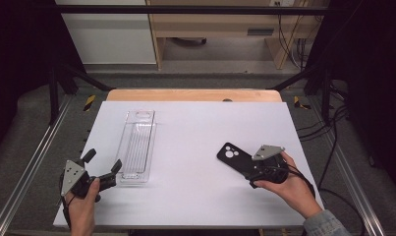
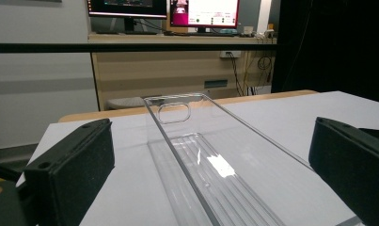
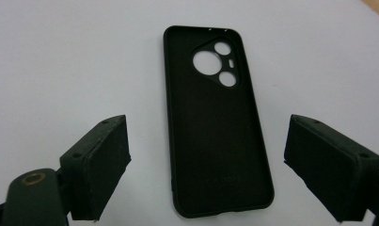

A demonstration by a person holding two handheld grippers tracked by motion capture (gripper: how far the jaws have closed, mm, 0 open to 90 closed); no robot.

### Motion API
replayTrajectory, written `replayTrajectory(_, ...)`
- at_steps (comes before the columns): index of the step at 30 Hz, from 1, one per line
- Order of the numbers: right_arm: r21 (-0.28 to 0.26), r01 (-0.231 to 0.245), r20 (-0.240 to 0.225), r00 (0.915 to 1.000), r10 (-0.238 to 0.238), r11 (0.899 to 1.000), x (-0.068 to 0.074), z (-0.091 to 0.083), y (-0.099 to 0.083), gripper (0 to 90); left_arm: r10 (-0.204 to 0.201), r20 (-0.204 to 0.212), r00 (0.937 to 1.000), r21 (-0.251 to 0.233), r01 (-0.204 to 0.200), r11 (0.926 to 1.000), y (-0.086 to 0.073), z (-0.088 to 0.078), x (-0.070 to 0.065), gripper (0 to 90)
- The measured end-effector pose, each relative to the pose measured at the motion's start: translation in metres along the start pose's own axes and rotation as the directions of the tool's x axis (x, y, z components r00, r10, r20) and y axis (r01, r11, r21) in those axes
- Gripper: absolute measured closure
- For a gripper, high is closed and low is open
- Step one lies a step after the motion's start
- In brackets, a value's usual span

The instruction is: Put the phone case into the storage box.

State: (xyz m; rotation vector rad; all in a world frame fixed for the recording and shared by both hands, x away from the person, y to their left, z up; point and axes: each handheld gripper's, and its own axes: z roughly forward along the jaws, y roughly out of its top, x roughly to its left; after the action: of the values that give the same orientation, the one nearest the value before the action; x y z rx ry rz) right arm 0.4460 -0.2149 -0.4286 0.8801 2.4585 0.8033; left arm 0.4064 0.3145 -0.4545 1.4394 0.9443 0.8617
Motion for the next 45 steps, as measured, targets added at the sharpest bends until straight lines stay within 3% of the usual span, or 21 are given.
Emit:
replayTrajectory(9,0.064,0.017,-0.055,0.9984,-0.014,0.998,0.001,0.014,0.0,20.6,0.0,0.001,1.0,0.0,0.0,1.0,0.0,0.0,0.0,0.3)
replayTrajectory(19,0.104,0.027,-0.119,0.9928,-0.014,0.994,0.006,0.024,0.002,36.9,-0.004,0.0,1.0,0.0,0.004,1.0,0.0,0.0,0.0,0.3)
replayTrajectory(27,0.114,0.04,-0.161,0.9867,-0.021,0.993,0.007,0.031,0.003,55.8,-0.004,0.002,1.0,0.002,0.004,1.0,0.0,0.0,0.0,0.3)
replayTrajectory(34,0.135,0.048,-0.181,0.9832,-0.023,0.99,0.003,0.032,0.0,67.7,-0.005,0.003,1.0,0.003,0.005,1.0,0.0,0.0,0.0,0.3)
replayTrajectory(45,0.186,0.055,-0.204,0.9789,-0.016,0.981,-0.005,0.032,-0.009,77.2,-0.006,-0.001,1.0,0.003,0.006,1.0,0.0,0.0,0.001,0.3)
